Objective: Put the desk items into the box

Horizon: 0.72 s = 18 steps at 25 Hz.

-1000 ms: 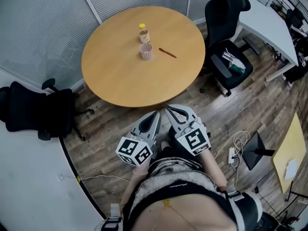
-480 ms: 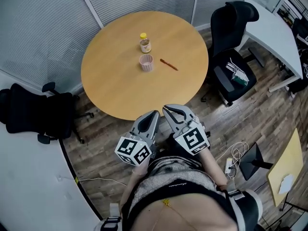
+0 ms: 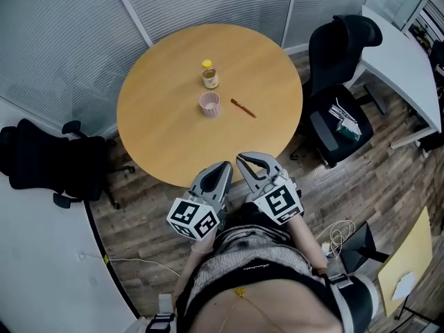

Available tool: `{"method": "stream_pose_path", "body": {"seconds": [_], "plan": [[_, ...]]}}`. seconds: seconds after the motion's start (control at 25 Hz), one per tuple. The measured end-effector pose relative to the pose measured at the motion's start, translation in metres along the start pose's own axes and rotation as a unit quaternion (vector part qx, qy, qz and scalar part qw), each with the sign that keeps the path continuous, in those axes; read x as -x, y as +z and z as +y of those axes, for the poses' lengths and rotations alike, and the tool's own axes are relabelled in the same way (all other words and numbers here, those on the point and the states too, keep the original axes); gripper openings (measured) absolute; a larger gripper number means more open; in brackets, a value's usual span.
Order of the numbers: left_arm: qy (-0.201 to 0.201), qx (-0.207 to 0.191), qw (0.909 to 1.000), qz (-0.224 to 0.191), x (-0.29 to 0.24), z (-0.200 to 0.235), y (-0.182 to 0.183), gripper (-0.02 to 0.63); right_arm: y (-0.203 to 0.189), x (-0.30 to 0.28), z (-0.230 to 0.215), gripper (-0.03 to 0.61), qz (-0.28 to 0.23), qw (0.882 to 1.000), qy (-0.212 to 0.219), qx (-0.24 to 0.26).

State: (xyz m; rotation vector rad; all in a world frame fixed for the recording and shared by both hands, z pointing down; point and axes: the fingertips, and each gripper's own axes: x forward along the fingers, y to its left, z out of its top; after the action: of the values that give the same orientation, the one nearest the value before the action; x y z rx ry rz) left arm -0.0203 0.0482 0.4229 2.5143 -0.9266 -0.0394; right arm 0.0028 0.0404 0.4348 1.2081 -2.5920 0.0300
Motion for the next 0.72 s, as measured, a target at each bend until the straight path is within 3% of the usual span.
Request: {"method": "stream_pose_path", "body": {"seconds": [0.36,0.72], "plan": [[0.031,0.002,0.9993,-0.023,-0.030,0.005,0.007,0.003,-0.004,-0.009,-0.031,0.025,-0.001,0.999,0.035,0.020],[0.071,0.018,0.9969,-0.027,-0.028,0.014,-0.002,0.003,-0.015,-0.019,-0.031,0.025,0.001,0.997,0.072,0.018]]}}
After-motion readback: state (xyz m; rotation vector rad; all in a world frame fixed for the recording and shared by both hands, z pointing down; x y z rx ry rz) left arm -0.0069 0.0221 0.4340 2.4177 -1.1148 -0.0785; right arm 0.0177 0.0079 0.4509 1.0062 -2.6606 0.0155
